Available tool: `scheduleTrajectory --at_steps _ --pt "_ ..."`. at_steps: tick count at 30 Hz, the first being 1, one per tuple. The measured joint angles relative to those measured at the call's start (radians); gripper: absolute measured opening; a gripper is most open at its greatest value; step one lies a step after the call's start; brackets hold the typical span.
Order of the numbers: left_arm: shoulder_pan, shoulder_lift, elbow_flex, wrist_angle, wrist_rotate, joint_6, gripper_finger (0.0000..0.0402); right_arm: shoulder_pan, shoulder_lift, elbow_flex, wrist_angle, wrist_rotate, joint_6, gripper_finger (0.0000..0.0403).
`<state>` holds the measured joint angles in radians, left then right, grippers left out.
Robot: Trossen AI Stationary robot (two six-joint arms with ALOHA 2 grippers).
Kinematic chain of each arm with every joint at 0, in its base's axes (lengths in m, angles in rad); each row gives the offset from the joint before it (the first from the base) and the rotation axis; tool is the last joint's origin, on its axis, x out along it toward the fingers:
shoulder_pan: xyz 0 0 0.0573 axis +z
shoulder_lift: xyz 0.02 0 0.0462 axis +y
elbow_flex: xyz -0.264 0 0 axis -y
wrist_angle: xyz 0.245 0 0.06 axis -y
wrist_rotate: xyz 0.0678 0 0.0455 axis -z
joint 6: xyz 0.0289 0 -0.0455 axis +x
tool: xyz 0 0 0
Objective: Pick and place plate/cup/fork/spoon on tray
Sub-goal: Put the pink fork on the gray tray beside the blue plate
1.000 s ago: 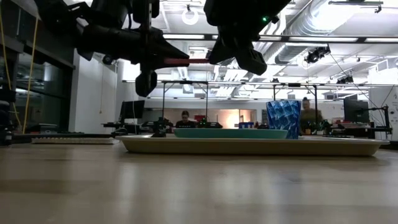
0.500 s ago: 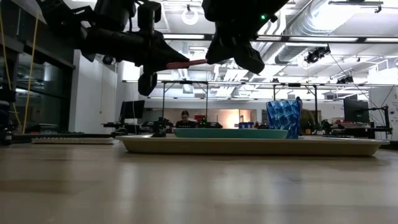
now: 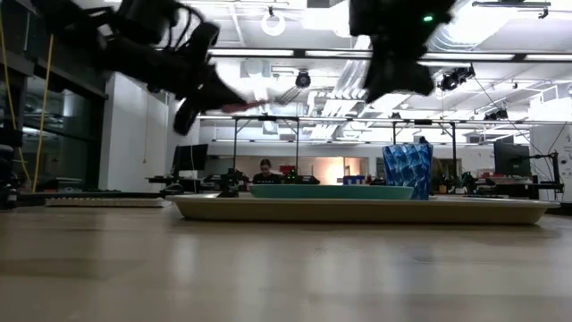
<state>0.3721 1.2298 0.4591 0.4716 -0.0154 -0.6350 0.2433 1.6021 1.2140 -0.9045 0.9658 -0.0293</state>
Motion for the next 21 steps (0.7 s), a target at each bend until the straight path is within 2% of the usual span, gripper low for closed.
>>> scheduleTrajectory --at_steps 4,8,11,15,21 --pt "-0.065 -0.017 -0.123 0.107 -0.140 -0.071 0.0000 0.040 -0.035 -0.001 -0.184 -0.015 0.246 0.0165" --pt "-0.177 0.003 -0.201 0.121 -0.324 -0.142 0.0000 0.103 -0.042 -0.001 -0.242 0.021 0.352 0.0165" --pt "-0.256 0.023 -0.213 0.108 -0.421 -0.191 0.0000 0.142 -0.042 -0.001 -0.270 0.067 0.415 0.0165" --pt "-0.327 0.083 -0.186 0.010 -0.482 -0.253 0.0000 0.172 -0.041 -0.001 -0.293 0.083 0.478 0.0165" --pt "-0.353 0.196 -0.127 -0.106 -0.492 -0.358 0.0000 0.192 -0.041 -0.001 -0.292 0.080 0.502 0.0165"
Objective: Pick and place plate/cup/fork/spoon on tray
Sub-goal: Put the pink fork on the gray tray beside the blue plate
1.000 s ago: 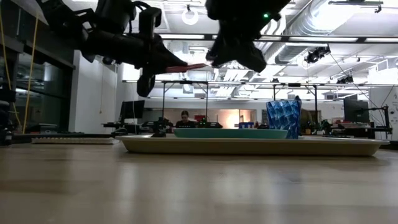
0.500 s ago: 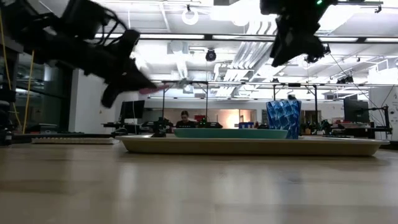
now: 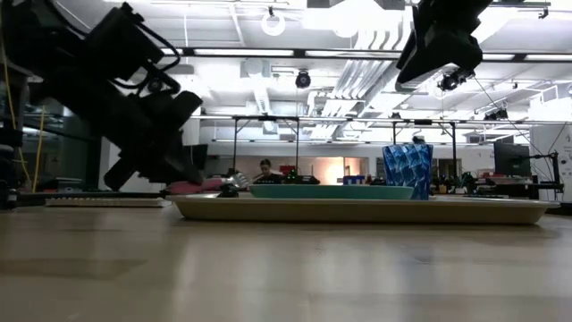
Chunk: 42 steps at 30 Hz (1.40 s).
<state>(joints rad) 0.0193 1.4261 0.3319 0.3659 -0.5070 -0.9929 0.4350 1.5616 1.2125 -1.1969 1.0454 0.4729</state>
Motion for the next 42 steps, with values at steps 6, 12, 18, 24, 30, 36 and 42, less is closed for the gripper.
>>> scheduleTrajectory --at_steps 6,12,18,24,30,36,42 --pt "0.000 0.043 0.053 -0.014 0.027 -0.014 0.0000 0.005 0.000 0.000 0.000 -0.001 0.000 0.0165" --pt "0.000 0.097 0.118 -0.053 0.065 -0.045 0.0000 0.005 0.000 0.000 0.004 -0.003 0.000 0.0165" --pt "0.008 0.167 0.200 -0.052 0.085 -0.030 0.0000 0.005 0.000 0.000 0.003 -0.007 -0.001 0.0165" --pt "0.052 0.175 0.222 -0.060 0.080 -0.039 0.0000 0.012 0.001 0.000 0.000 -0.018 -0.001 0.0165" --pt "0.013 0.210 0.222 -0.036 -0.006 -0.210 0.0000 0.043 0.001 0.000 -0.003 -0.003 -0.001 0.0165" --pt "-0.060 0.310 0.221 0.188 -0.137 -0.287 0.0000 0.065 0.001 0.000 -0.011 0.019 0.036 0.0165" --pt "-0.094 0.389 0.224 0.241 -0.243 -0.368 0.0000 0.084 0.001 0.000 -0.015 0.039 0.051 0.0165"
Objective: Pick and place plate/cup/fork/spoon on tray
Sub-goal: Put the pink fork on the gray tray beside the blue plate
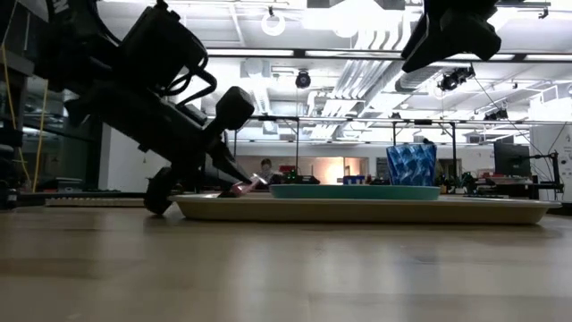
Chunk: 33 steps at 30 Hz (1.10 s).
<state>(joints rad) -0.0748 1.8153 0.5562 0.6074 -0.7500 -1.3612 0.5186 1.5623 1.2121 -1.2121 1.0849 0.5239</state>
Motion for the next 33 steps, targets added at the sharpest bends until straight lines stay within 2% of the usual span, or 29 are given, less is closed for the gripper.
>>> scheduleTrajectory --at_steps 2,5,9,18,23,26,33 --pt "-0.008 0.008 -0.001 0.003 -0.042 -0.013 0.0000 0.007 0.000 0.000 0.001 0.000 0.002 0.0165" --pt "-0.010 0.010 -0.001 0.003 -0.049 -0.013 0.0000 0.015 0.000 0.000 0.004 0.008 0.014 0.0165" --pt "-0.006 0.010 -0.001 -0.010 -0.011 0.031 0.0000 0.018 0.000 0.000 0.004 0.012 0.035 0.0165" --pt "0.027 0.009 0.000 -0.076 0.002 0.036 0.0000 0.018 0.000 0.000 0.012 0.006 0.055 0.0165" --pt "0.048 0.008 0.000 -0.083 0.067 0.061 0.0000 0.018 0.000 0.000 0.021 0.005 0.055 0.0165" --pt "0.057 0.008 -0.001 -0.078 0.073 0.062 0.0001 0.018 0.000 0.000 0.034 0.005 0.055 0.0165" --pt "0.065 0.008 -0.001 -0.081 0.088 0.083 0.0019 0.018 0.000 0.000 0.045 0.005 0.054 0.0165"
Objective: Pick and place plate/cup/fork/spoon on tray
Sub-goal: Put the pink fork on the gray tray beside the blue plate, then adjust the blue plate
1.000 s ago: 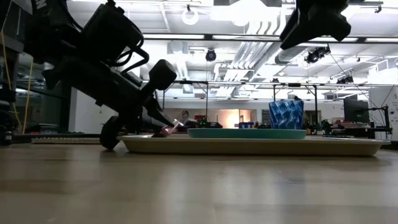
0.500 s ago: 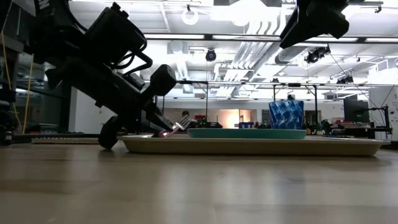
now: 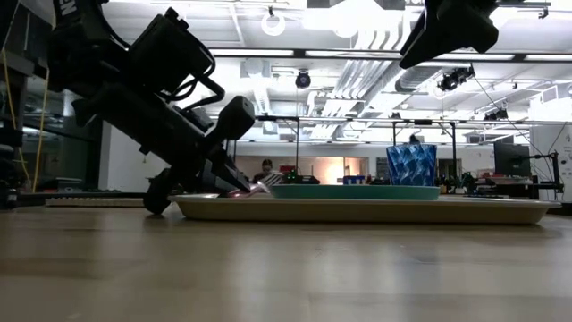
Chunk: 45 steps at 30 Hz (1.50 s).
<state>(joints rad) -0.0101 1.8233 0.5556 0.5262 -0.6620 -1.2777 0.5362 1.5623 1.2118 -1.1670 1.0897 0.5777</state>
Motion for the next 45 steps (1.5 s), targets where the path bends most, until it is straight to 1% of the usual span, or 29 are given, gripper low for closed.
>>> scheduleTrajectory --at_steps 6,14,20,24,25,28,31,34,37,41,45 --pt "0.001 0.000 0.000 -0.001 0.009 0.023 0.0042 0.000 0.000 0.000 0.007 0.000 -0.001 0.0165" --pt "0.002 0.001 -0.001 -0.002 0.008 0.045 0.0058 0.000 0.000 0.000 0.012 -0.001 -0.001 0.0165" --pt "0.034 -0.019 -0.005 -0.021 0.018 0.145 0.0060 0.000 0.000 0.000 0.014 -0.002 -0.001 0.0165" --pt "0.092 -0.081 -0.013 -0.061 0.003 0.255 0.0060 0.000 0.000 0.000 0.017 -0.002 -0.001 0.0165" --pt "0.106 -0.102 -0.010 -0.054 0.016 0.276 0.0060 0.000 0.000 0.000 0.018 -0.001 -0.002 0.0165" --pt "0.142 -0.161 -0.009 -0.038 0.105 0.326 0.0060 -0.002 0.000 0.000 0.021 0.000 -0.002 0.0165" --pt "0.161 -0.212 -0.009 -0.029 0.137 0.383 0.0060 -0.006 0.000 0.000 0.024 0.002 -0.002 0.0165" --pt "0.178 -0.290 -0.007 -0.009 0.193 0.508 0.0060 -0.010 0.000 0.000 0.027 0.002 -0.002 0.0165" --pt "0.208 -0.402 -0.007 -0.005 0.252 0.676 0.0060 -0.014 0.000 0.000 0.030 -0.012 -0.002 0.0165" --pt "0.237 -0.592 -0.007 -0.006 0.334 0.936 0.0060 -0.030 0.000 0.000 0.029 -0.052 -0.010 0.0165" --pt "0.247 -0.795 -0.006 -0.049 0.449 1.195 0.0060 -0.054 0.000 0.000 0.021 -0.073 -0.018 0.0165"
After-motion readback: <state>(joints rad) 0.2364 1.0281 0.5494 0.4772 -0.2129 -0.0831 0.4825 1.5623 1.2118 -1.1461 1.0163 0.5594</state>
